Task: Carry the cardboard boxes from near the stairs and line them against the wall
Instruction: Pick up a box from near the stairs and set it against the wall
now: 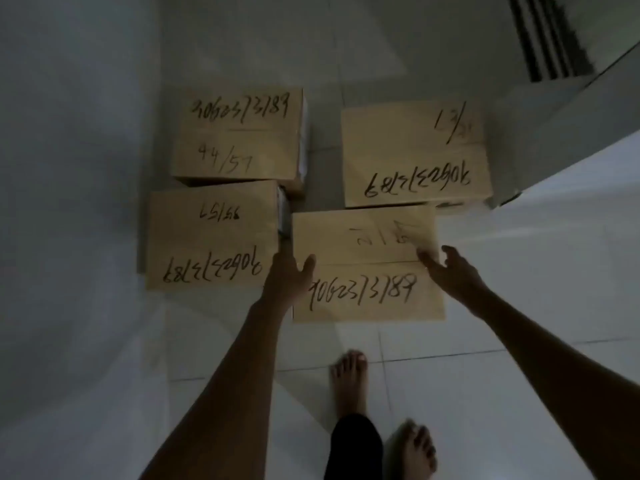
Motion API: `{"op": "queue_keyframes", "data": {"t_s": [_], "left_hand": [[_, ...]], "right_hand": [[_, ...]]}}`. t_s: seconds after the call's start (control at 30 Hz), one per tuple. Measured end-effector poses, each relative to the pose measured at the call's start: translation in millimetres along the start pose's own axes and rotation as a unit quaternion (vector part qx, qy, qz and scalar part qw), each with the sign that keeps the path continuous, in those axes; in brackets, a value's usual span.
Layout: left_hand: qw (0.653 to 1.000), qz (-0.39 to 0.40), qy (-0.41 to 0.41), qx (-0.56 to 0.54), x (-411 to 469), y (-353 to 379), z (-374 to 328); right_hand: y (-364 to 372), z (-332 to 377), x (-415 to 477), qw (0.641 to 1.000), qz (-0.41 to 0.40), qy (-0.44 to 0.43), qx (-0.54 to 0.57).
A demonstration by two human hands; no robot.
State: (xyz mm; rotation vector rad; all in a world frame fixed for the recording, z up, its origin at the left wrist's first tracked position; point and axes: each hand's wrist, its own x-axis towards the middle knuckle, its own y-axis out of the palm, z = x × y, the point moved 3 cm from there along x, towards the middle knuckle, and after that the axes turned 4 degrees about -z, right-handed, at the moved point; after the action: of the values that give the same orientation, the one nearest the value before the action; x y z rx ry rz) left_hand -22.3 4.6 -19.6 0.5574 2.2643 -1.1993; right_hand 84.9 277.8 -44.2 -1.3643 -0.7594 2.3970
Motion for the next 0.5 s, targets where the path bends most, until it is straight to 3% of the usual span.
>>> {"op": "queue_keyframes", "data": {"t_s": [0.1, 0.2, 0.37, 0.5], "left_hand": [[0.998, -0.031, -0.041, -0.037, 32.3, 13.0, 13.0], [0.99, -0.01, -0.095, -0.106, 53.7, 31.2, 27.5], [0.96, -0.02, -0.186, -0.209, 74.1, 56.6, 44.9], [0.938, -0.005, -0.213, -0.273, 80.4, 63.1, 52.9]], "right_hand": [[13.9, -6.9, 27.0, 1.0, 0.002, 0.027, 0.016], [27.1, -9.7, 47.6, 0.995, 0.01, 0.037, 0.09], [35.2, -21.6, 72.8, 0.982, 0.026, 0.081, 0.168], [42.1, -29.3, 78.0, 0.972, 0.047, 0.092, 0.213]]}}
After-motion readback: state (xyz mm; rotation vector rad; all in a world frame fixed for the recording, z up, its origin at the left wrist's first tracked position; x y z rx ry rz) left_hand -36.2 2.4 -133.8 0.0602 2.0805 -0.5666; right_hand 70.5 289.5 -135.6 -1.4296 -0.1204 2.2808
